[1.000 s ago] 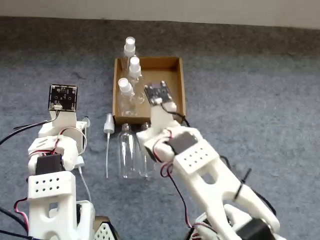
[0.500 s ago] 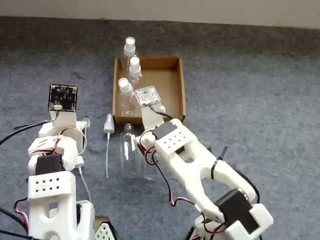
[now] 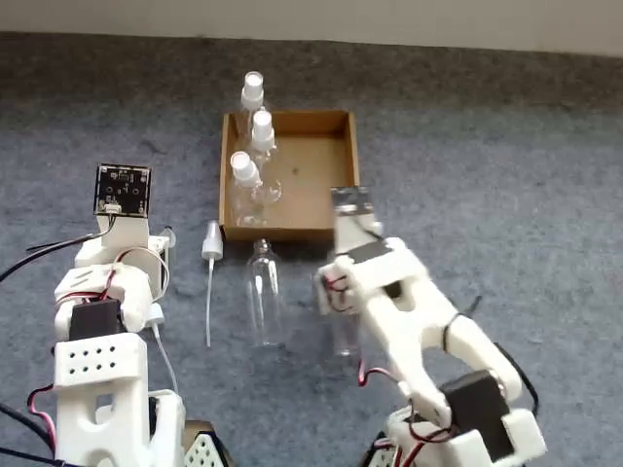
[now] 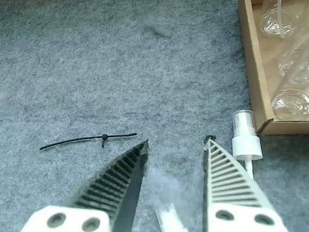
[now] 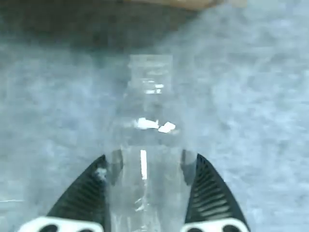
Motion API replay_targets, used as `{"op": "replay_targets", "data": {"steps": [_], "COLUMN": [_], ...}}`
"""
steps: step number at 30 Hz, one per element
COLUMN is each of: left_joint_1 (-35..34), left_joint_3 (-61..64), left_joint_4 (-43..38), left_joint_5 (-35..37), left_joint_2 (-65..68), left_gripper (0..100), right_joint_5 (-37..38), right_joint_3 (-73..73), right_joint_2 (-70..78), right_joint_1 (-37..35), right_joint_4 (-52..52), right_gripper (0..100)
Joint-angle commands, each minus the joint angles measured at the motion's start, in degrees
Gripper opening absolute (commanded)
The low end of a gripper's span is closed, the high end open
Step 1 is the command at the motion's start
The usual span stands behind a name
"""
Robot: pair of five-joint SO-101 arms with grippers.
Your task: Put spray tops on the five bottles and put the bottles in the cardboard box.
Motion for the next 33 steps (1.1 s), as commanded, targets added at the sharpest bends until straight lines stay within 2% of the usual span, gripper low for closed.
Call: {"op": "replay_targets", "data": {"steps": [1, 4, 7, 10, 13, 19, 24, 33], "left_joint_1": [1.0, 1.0, 1.0, 1.0, 1.0, 1.0, 1.0, 1.0], "left_joint_3": [-0.1, -0.1, -0.1, 0.7, 1.6, 1.8, 1.9, 1.9], "left_joint_4": [-1.1, -1.1, -1.1, -1.7, -3.4, -3.5, -3.5, -3.5], "left_joint_5": [0.5, 0.5, 0.5, 0.5, 0.5, 0.5, 0.5, 0.5], "left_joint_2": [0.1, 0.1, 0.1, 0.1, 0.1, 0.1, 0.1, 0.1], "left_gripper": [18, 18, 18, 18, 18, 18, 18, 18], "right_joint_5": [13.5, 24.9, 26.6, 26.8, 28.4, 31.2, 29.8, 29.6], "right_joint_3": [2.6, 3.7, 3.6, 0.7, -2.9, -8.3, -14.0, -16.8], "right_joint_2": [-7.9, -11.3, -10.8, -6.1, -1.2, 2.4, 2.7, 2.9], "right_joint_1": [13.5, 22.3, 28.9, 31.8, 33.1, 33.5, 33.5, 33.5], "right_joint_4": [0.0, -1.0, -5.6, -7.1, -6.7, -0.2, 4.3, 4.4], "right_gripper": [0.9, 1.0, 1.0, 1.0, 3.3, 20.4, 21.3, 21.4]}}
